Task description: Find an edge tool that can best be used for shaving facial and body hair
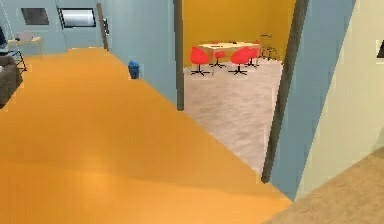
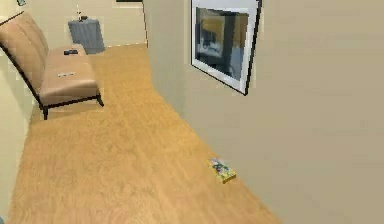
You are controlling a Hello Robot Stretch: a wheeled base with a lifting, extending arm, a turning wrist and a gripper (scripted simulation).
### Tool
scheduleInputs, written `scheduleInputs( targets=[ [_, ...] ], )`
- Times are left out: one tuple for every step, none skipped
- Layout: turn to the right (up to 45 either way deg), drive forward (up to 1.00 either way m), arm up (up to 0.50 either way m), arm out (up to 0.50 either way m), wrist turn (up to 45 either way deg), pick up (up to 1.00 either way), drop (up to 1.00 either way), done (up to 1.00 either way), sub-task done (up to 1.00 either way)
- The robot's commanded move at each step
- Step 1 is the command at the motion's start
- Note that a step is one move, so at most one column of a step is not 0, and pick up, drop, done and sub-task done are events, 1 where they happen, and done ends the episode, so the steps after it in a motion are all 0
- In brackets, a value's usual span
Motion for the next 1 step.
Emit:
scheduleInputs(
  targets=[
    [0.0, 1.00, 0.00, 0.00, 0.0, 0.00, 0.00, 0.00, 0.00]
  ],
)
